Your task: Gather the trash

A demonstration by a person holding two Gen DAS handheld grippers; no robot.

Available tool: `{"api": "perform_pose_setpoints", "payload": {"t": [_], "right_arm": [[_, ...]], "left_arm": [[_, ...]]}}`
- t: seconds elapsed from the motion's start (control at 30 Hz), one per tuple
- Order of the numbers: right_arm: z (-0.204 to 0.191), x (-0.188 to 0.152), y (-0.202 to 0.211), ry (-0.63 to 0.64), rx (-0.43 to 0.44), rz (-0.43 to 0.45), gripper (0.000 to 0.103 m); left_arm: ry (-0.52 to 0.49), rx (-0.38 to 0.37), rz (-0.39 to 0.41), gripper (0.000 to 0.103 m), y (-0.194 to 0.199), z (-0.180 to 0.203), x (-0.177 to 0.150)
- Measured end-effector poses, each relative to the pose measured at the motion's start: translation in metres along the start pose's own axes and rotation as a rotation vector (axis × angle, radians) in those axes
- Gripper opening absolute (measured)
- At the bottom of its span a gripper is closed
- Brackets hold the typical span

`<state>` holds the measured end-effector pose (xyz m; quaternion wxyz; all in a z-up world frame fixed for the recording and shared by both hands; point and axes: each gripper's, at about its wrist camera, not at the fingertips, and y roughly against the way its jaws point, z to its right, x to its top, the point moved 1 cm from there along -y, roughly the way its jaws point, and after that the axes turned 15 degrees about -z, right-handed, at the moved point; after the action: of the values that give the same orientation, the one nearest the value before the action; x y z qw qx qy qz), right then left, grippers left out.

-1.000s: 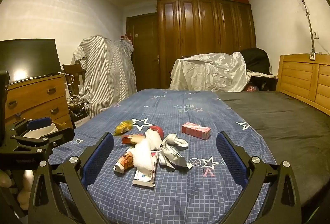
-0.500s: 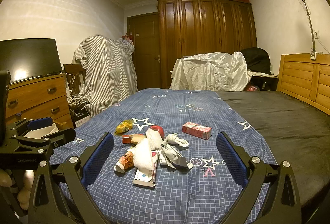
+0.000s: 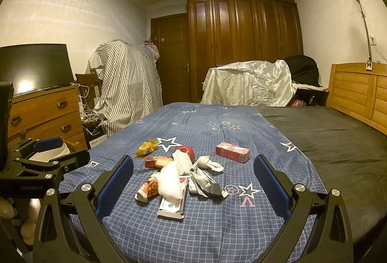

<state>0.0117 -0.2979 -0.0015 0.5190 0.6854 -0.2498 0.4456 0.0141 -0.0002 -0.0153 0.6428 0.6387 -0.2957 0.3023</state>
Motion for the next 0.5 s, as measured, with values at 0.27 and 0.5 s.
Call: {"api": "perform_pose_setpoints", "payload": {"t": [0.27,0.5], "right_arm": [[-0.0008,0.0003,-0.0003,0.000,0.005,0.001,0.099],[-0.0013,0.0007,0.0002,0.001,0.006,0.001,0.099]], "left_arm": [[0.002,0.000,-0.002,0.098,0.0006,-0.0013,-0.0007],[0.002,0.000,-0.005,0.098,0.0005,-0.0017,-0.0012]]}}
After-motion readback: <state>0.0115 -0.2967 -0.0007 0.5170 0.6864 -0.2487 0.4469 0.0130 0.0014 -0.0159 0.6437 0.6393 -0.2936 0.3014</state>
